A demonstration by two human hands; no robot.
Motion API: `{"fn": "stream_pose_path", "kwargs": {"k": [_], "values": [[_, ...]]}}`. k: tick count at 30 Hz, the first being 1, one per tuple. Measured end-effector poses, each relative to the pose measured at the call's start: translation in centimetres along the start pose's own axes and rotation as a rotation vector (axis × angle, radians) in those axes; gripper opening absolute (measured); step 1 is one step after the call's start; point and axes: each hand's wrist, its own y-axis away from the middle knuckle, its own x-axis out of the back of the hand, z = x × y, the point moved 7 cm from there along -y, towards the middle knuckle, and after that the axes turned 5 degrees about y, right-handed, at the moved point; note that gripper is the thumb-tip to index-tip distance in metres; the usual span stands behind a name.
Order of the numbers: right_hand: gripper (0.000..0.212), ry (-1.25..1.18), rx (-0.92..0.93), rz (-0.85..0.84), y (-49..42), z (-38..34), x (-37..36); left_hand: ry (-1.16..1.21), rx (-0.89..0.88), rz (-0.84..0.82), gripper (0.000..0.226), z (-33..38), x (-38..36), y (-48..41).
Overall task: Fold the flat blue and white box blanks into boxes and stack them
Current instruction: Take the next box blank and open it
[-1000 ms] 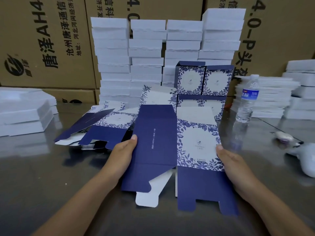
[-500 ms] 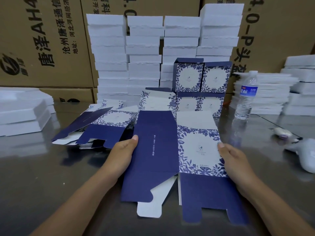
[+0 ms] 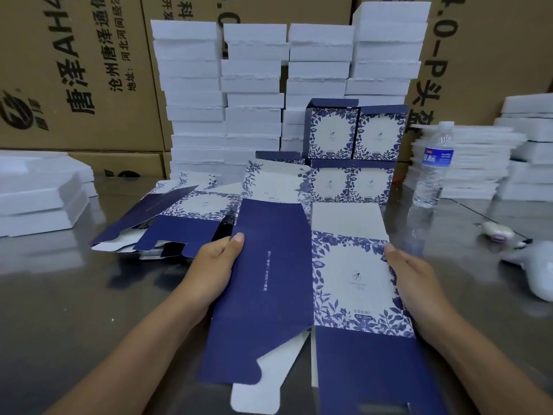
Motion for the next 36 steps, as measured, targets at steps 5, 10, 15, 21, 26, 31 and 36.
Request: {"fn": "stream_pose_path", "kwargs": {"k": [5, 10, 15, 21, 26, 31, 36], "values": [[0.043, 0.048, 0.009, -0.004, 0.1, -0.1, 0.0, 0.029, 0.045, 0.023, 0.046, 0.2, -0.2, 0.5], [0.032, 0.055, 0.008, -0.061, 0.4, -0.4, -0.5, 0.089, 0.064, 0.056, 0.045, 0.4, 0.2, 0.6], [0.028, -0.022, -0.033, -0.034, 0.2, -0.2, -0.2, 0.084, 0.079, 0.041, 0.044, 0.3, 0.3, 0.5], [0.039, 0.059, 0.027, 0.004, 0.2, -0.5, 0.2, 0.062, 0.102, -0.02, 0.04, 0.0, -0.3, 0.7], [0.039, 0.104, 0.063, -0.008, 0.6, -0.9, -0.1, 0.162, 0.214, 0.032, 0.047, 0.0, 0.0, 1.1], [0.04, 0.049, 0.01, 0.018, 0.7, -0.8, 0.2, 0.466, 0.239, -0.024, 0.043, 2.4, -1.7, 1.0], [0.042, 0.085, 0.035, -0.022, 1.0, -1.1, -0.6, 0.478, 0.294, -0.238, 0.04, 3.3, -4.4, 2.9]]}}
